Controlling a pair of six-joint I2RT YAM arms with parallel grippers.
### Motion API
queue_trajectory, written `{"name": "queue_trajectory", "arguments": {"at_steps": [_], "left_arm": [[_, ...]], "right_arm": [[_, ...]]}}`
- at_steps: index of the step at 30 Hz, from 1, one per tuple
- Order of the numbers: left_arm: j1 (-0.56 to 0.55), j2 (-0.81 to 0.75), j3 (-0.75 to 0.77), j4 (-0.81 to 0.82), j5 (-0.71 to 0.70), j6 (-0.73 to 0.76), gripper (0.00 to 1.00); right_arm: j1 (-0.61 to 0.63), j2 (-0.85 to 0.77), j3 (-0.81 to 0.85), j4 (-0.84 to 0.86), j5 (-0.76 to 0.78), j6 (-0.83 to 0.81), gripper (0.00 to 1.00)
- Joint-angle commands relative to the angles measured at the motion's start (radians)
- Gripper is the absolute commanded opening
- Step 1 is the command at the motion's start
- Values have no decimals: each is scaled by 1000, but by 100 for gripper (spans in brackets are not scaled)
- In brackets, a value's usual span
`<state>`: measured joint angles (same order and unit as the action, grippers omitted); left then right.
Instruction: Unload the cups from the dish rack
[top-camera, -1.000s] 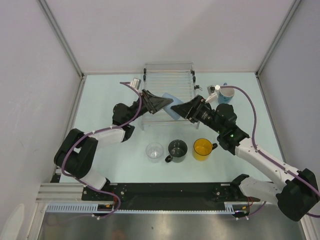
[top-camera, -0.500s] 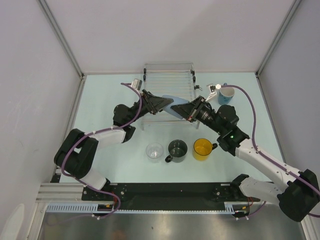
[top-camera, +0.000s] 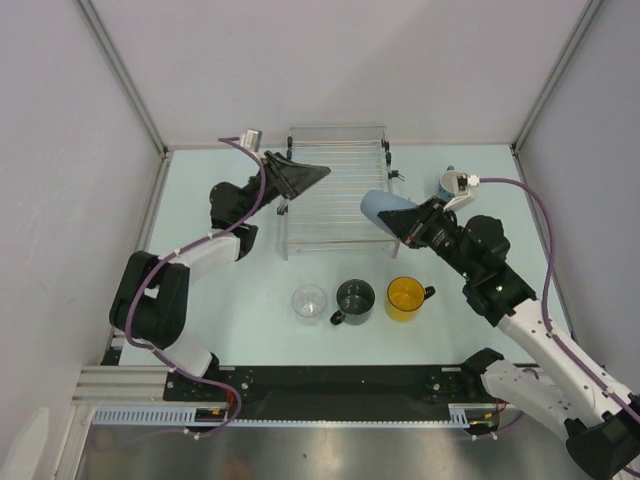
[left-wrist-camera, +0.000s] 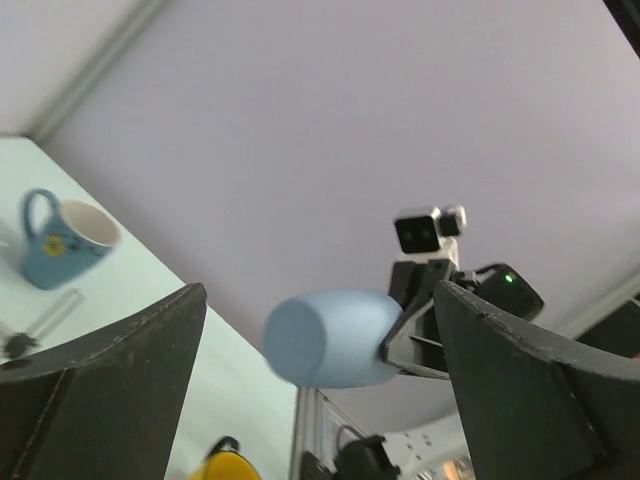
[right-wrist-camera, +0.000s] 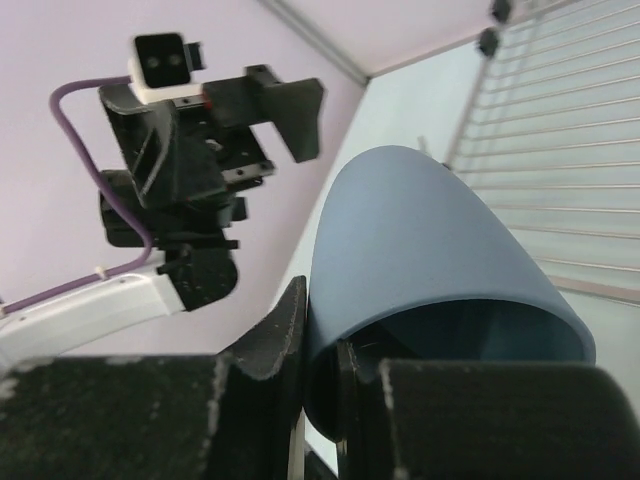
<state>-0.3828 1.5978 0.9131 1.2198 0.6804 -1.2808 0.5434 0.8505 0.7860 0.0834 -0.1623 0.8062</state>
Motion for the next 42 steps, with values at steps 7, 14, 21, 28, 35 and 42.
{"name": "queue_trajectory", "arguments": {"at_steps": [7, 14, 21, 28, 35, 42], "left_arm": [[116, -41, -98, -302, -142, 205, 100], [73, -137, -46, -805, -312, 400, 100], [64, -197, -11, -1022, -384, 474, 100], [50, -220, -6, -1105, -417, 512, 100], [24, -176, -10, -1135, -424, 498, 100], [1, -144, -10, -1145, -435, 500, 100]], "right_arm": [[-131, 83, 353, -445, 444, -147, 0], [-292, 669, 1130, -1062, 607, -68, 0], [-324, 1257, 1992, -1541, 557, -7, 0], [-347, 1148, 1605, -1386, 630, 4, 0], [-372, 1203, 1690, -1424, 658, -30, 0], [-422, 1230, 1649, -1410, 630, -32, 0]]}}
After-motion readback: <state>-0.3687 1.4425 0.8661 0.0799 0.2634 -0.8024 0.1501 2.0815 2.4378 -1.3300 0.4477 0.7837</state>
